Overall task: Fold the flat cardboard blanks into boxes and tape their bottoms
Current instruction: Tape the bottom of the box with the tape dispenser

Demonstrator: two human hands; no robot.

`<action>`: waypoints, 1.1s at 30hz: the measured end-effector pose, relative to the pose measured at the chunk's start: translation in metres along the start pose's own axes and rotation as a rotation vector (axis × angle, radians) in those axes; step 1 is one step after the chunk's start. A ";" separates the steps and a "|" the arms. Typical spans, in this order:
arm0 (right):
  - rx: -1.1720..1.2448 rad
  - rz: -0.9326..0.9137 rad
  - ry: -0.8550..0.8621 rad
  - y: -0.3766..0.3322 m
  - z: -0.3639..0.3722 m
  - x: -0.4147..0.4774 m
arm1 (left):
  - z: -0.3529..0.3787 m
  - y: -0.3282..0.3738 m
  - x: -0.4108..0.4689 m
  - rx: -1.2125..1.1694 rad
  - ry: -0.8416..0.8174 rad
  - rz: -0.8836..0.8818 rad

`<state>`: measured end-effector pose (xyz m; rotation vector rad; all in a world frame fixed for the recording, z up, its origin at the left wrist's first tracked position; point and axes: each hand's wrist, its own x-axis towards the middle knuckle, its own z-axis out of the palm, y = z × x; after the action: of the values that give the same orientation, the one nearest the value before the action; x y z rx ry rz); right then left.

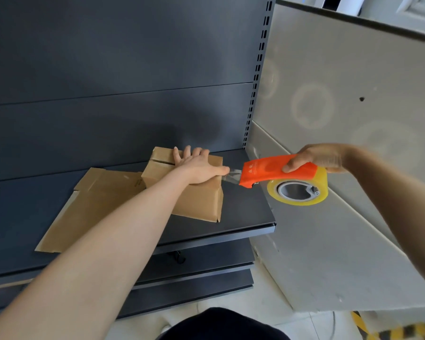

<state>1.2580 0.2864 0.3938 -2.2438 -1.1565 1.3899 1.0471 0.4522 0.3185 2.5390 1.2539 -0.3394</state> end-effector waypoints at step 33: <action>-0.350 0.122 0.567 0.006 0.090 0.110 | 0.011 -0.002 -0.001 0.036 0.157 0.009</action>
<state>1.2098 0.3472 0.2744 -2.7271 -1.1276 0.5286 1.0439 0.4483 0.3082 2.6453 1.3018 -0.1647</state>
